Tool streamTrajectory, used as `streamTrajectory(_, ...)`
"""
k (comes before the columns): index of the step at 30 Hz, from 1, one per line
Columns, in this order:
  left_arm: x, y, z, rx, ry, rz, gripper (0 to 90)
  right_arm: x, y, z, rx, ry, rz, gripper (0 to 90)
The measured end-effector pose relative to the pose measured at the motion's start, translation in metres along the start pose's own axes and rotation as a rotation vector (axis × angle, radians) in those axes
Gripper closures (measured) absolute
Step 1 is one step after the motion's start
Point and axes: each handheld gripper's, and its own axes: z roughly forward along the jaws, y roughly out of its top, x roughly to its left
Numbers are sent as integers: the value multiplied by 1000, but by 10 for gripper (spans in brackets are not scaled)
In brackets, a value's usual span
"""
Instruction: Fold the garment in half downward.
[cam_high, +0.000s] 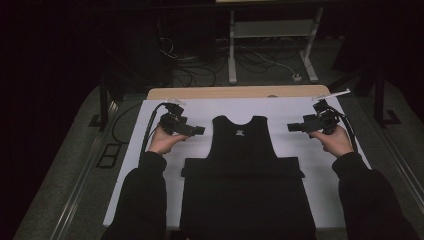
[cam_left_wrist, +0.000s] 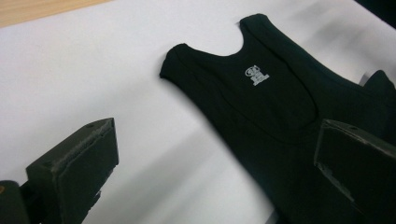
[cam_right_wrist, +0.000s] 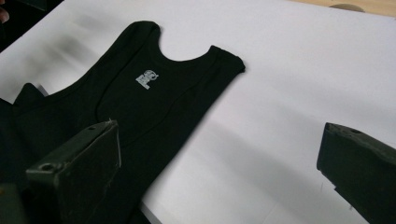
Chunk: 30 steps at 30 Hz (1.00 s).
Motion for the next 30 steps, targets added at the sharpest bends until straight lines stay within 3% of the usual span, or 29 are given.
streamTrajectory(11, 0, -2, 14, 3, -6, -13, 0, -1, -1, 11, 7, 11, -2, 0)
streamTrajectory(20, -3, -9, 29, 50, -23, 0, 0, 3, -7, 33, 40, 25, -12, 0)
streamTrajectory(24, -4, -9, 32, 29, -23, -23, 0, 6, -8, 41, 53, 32, -16, 0)
streamTrajectory(30, -6, -11, 36, 36, -28, -16, 0, 9, -9, 49, 62, 40, -24, 0)
